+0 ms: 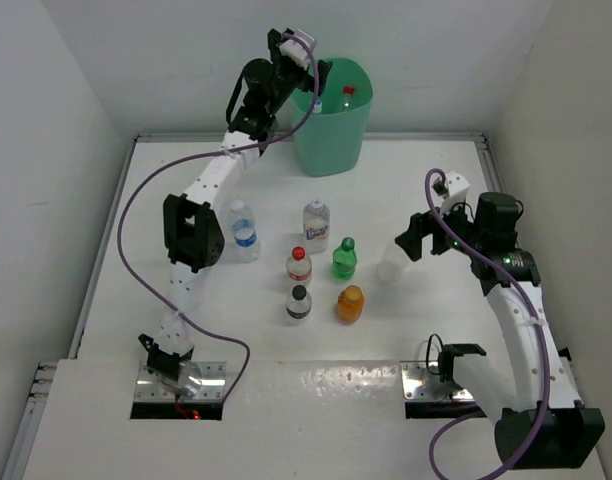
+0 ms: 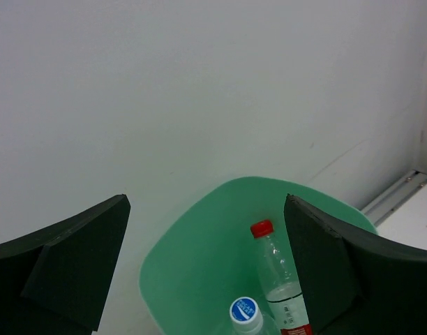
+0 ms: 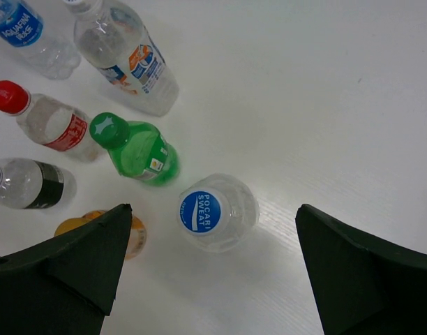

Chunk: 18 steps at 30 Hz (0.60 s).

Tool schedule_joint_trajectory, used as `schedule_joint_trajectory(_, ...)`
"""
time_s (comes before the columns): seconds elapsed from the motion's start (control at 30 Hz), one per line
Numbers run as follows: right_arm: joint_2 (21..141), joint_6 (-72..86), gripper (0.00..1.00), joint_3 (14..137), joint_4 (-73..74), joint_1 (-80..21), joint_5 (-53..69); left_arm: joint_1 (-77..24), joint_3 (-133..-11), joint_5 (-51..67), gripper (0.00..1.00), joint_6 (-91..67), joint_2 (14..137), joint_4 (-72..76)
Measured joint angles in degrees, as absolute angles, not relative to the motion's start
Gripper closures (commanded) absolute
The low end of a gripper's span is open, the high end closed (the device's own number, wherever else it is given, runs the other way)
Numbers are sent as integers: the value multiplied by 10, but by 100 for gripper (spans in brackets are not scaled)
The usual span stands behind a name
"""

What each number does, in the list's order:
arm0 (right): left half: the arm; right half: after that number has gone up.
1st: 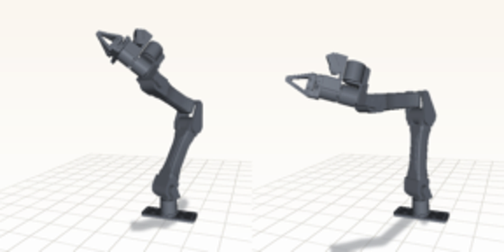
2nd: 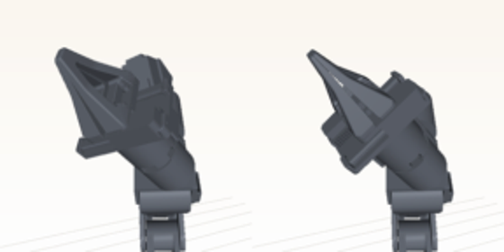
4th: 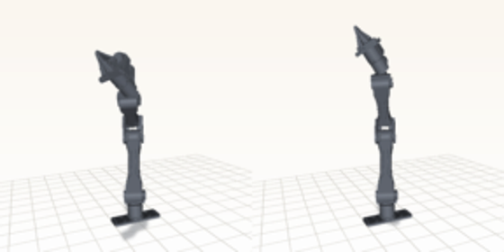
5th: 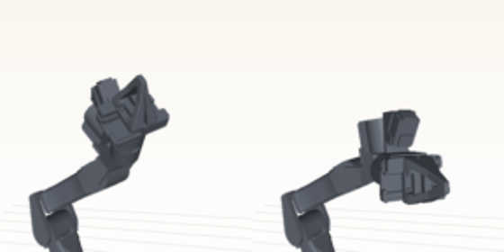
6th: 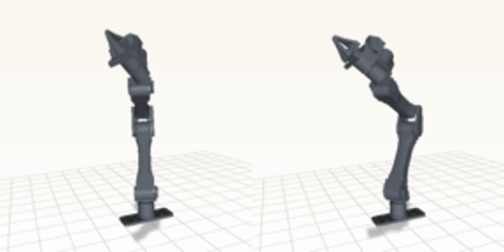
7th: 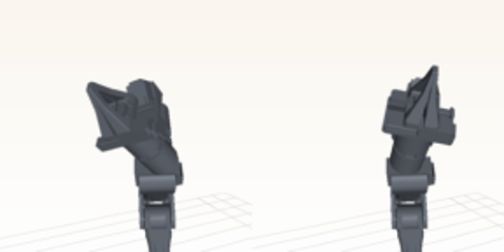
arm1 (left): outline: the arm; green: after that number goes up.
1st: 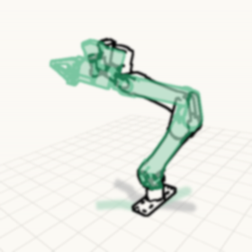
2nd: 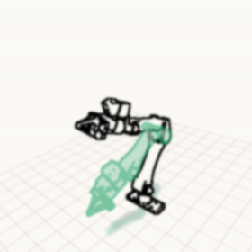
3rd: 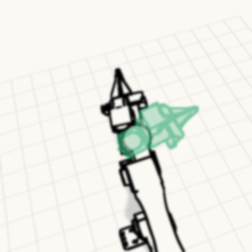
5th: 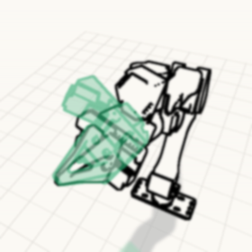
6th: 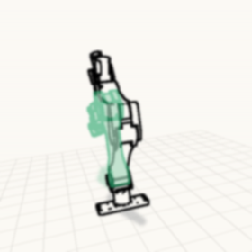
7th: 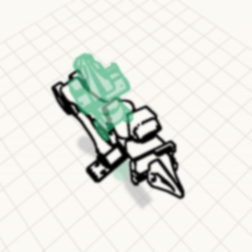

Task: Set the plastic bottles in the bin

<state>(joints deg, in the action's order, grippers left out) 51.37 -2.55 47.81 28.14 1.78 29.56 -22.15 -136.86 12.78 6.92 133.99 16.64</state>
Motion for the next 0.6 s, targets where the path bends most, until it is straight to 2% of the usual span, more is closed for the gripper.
schedule_joint_trajectory(0.17,513,-40,1,439,228,-15,284,-222,-1339,83,0,79,1298,141)
schedule_joint_trajectory(0.37,521,-60,1,399,176,-42,268,-216,-1194,73,0,86,1110,117)
schedule_joint_trajectory(0.53,540,-66,17,376,121,-46,260,-180,-1060,65,0,88,928,126)
schedule_joint_trajectory(0.6,549,-66,28,361,102,-47,258,-155,-1001,56,0,86,868,127)
